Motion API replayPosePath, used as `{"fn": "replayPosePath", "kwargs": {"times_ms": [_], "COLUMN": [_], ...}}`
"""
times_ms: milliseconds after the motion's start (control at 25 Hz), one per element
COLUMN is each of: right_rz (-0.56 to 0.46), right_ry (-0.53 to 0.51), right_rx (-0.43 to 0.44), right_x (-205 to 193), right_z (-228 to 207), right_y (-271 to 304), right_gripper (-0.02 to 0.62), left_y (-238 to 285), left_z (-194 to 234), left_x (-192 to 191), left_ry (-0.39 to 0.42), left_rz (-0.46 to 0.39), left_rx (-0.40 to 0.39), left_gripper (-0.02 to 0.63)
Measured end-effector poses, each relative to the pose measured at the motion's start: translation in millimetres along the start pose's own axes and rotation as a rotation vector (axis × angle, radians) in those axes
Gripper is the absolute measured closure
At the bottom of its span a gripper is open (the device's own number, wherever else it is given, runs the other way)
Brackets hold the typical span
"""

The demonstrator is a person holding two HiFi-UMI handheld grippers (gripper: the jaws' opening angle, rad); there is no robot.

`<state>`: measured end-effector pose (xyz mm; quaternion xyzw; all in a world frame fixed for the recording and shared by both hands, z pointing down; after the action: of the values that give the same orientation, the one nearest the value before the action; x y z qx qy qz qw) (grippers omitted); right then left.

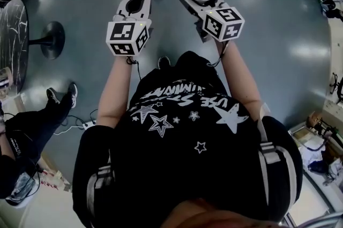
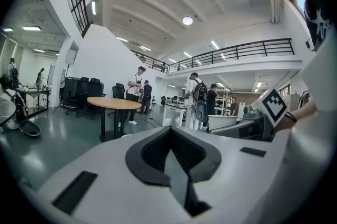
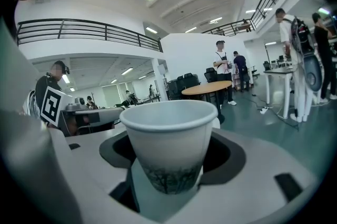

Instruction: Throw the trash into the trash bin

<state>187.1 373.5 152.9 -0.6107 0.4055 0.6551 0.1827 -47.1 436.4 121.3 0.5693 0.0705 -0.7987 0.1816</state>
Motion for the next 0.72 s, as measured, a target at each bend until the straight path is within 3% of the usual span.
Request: {"fn": "replayPosePath", "kwargs": {"times_ms": [360, 720], "right_rz": [0.000, -0.012], "right_ry": [-0.007, 0.001], "right_rx": [0.019, 0.065], "right_x": [5.4, 10.2], "right_z": [-4.0, -47.2], "right_y": [19.6, 62.6], "right_gripper": [0.264, 0.264], "left_y": [5.5, 41.2], "left_z": [12.8, 33.1], "left_x": [-2.2, 4.7], "left_ry": [-0.016, -0.002], "left_rz": [0.006, -0.005], "left_rx": [0.017, 0.080], "left_gripper": [0.595, 0.595]}}
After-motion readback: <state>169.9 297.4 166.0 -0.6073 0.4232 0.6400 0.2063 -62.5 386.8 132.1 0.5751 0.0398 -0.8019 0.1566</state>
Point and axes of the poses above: the fingertips, and each gripper's own axes: y forward along the fingers, z to its left, x out of its top, the point moved 10 cm from there along -y, backward along the fingers, and after that the axes turned 11 degrees about -y, right-handed, at the moved point
